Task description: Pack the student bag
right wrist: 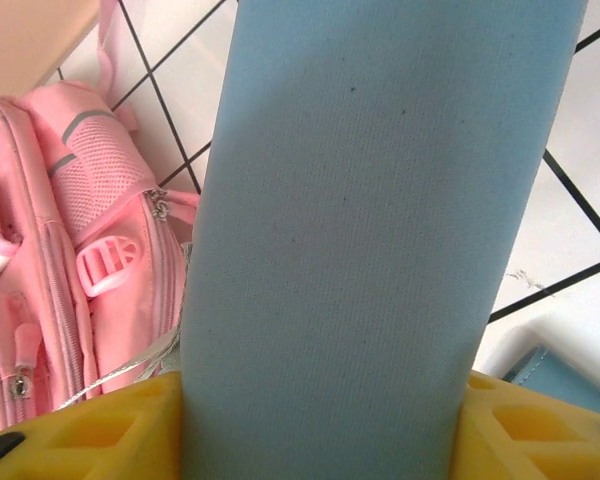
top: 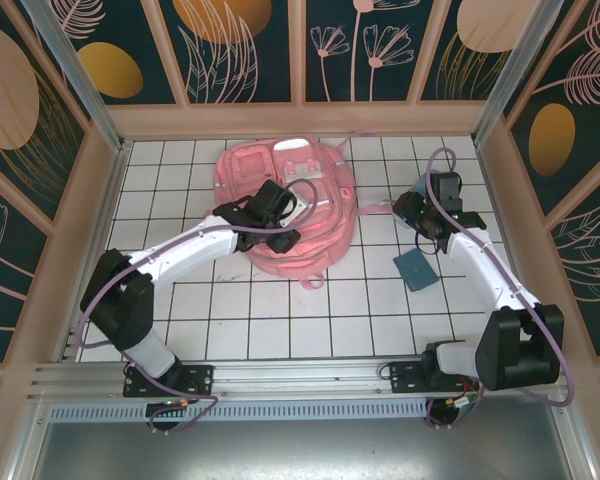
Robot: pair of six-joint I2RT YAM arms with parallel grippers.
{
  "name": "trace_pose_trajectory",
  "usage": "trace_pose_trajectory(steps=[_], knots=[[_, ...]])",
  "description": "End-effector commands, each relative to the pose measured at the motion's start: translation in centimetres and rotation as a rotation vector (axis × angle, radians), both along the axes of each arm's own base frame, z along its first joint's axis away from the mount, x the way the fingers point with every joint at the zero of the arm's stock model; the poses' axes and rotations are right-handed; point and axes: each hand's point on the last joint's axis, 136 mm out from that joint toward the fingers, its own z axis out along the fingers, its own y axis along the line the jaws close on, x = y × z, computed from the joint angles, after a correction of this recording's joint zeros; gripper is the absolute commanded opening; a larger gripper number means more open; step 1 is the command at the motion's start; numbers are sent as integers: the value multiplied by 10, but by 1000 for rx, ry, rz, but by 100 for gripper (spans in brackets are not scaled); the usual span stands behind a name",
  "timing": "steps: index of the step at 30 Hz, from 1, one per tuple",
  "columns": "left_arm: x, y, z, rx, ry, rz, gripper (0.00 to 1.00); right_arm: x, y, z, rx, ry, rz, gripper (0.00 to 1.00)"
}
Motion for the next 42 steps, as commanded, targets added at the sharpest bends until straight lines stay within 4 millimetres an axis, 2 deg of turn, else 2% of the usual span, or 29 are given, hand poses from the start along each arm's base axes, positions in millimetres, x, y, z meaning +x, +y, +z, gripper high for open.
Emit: trace_pose_trajectory(steps=[1,3,9,13,16,19,22,24,26,30,33,36,42], knots=[[6,-4,-14,88,30,-88,57,-5,9,4,22,-14,31,56],[7,-7,-21,100,62,-116,55,-6,14,5,26,-18,39,56],[29,-10,-33,142,69,-117,41,-5,24,8,33,-27,61,56],[43,-10,-27,173,29,-104,27,-5,27,11,32,-30,66,56],[51,-12,-12,169,-18,-103,15,-7,28,15,26,-36,72,56],[57,-15,14,136,-83,-102,9,-9,32,20,11,-46,94,56],[61,-15,47,88,-170,-84,1,-15,42,26,-10,-61,155,56],[65,-12,74,48,-248,-48,0,-22,54,31,-18,-74,223,56],[69,-6,105,-3,-337,7,0,-30,69,34,-19,-87,299,56],[73,9,167,-133,-519,129,0,-51,112,39,14,-115,493,56],[70,8,195,-225,-569,146,0,-64,147,41,40,-126,624,55],[70,8,209,-274,-598,169,0,-73,184,41,54,-128,733,55],[67,5,210,-309,-590,157,0,-75,259,43,117,-134,888,55]])
